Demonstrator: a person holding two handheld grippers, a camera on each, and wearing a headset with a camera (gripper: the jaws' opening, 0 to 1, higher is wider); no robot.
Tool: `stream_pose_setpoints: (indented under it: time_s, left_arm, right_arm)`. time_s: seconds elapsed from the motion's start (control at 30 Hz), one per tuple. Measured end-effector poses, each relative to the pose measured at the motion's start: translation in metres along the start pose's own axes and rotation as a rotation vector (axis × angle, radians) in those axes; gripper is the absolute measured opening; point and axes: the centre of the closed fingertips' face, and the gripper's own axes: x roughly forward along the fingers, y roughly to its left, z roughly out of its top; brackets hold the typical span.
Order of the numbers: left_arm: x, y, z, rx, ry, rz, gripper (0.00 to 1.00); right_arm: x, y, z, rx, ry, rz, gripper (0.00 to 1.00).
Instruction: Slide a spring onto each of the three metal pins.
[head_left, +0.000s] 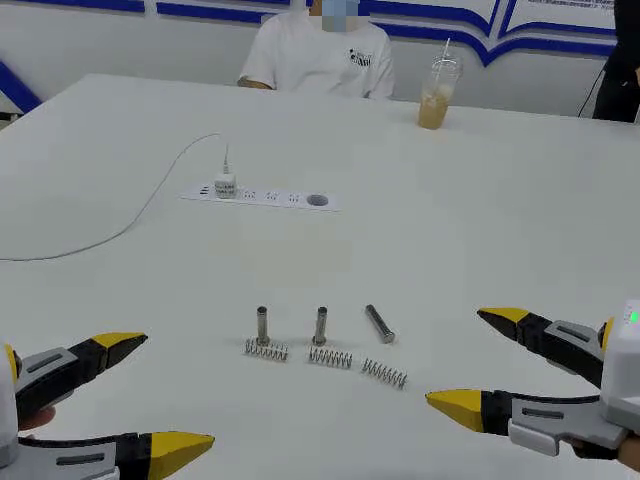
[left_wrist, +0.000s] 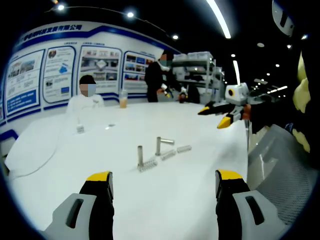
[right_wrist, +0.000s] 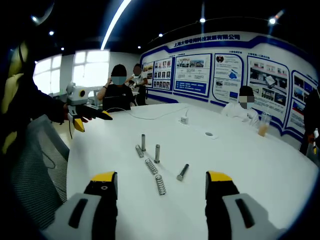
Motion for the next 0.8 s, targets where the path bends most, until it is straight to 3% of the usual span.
stream_pose_setpoints:
  time_s: [0.8]
  left_arm:
    - [0.000, 0.001, 0.000, 0.002, -0.007, 0.009, 0.85]
  right_arm:
    - [0.009, -0.012, 0.002, 0.021, 0.016, -0.024, 0.65]
